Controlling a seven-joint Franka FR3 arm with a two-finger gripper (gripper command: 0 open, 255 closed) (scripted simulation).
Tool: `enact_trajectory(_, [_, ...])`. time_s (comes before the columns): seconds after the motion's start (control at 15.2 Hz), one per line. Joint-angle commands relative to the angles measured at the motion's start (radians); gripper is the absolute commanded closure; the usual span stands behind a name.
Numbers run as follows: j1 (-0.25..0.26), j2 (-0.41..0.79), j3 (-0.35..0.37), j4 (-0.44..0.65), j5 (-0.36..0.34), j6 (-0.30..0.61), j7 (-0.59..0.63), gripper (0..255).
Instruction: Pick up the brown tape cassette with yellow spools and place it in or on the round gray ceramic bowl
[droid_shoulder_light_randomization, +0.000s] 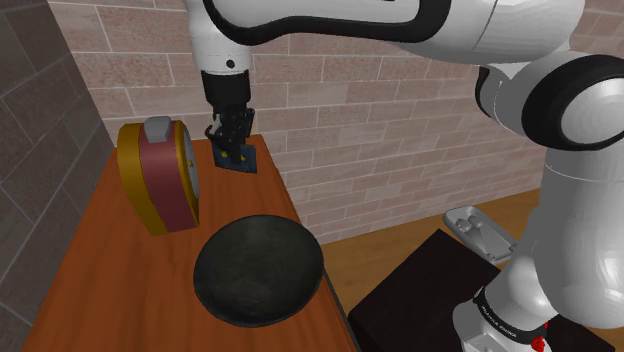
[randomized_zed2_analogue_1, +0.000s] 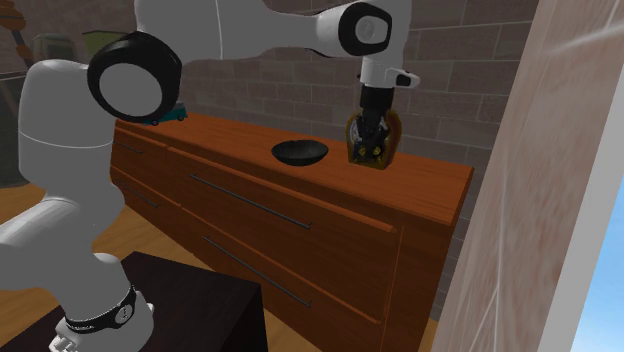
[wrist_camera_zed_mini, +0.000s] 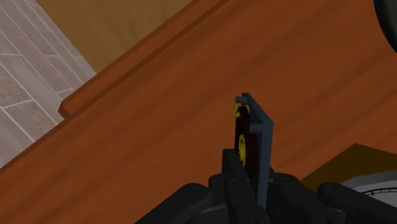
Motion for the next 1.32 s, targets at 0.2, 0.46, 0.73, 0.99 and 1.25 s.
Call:
enact_trajectory(0.2, [0.018,0.039,0.000,0.131,-0.012,-0.093,0.003,255])
enact_trajectory(0.46, [0.038,0.080,-0.002,0.253,-0.025,-0.174,0.006,255])
enact_trajectory(0.73, [0.069,0.143,-0.006,0.413,-0.044,-0.270,0.007,255])
enact_trajectory(0.99, [0.055,-0.040,0.024,0.120,0.006,-0.157,0.069,255])
enact_trajectory(1.25, [0.069,-0.160,0.050,-0.053,0.045,-0.098,0.130,255])
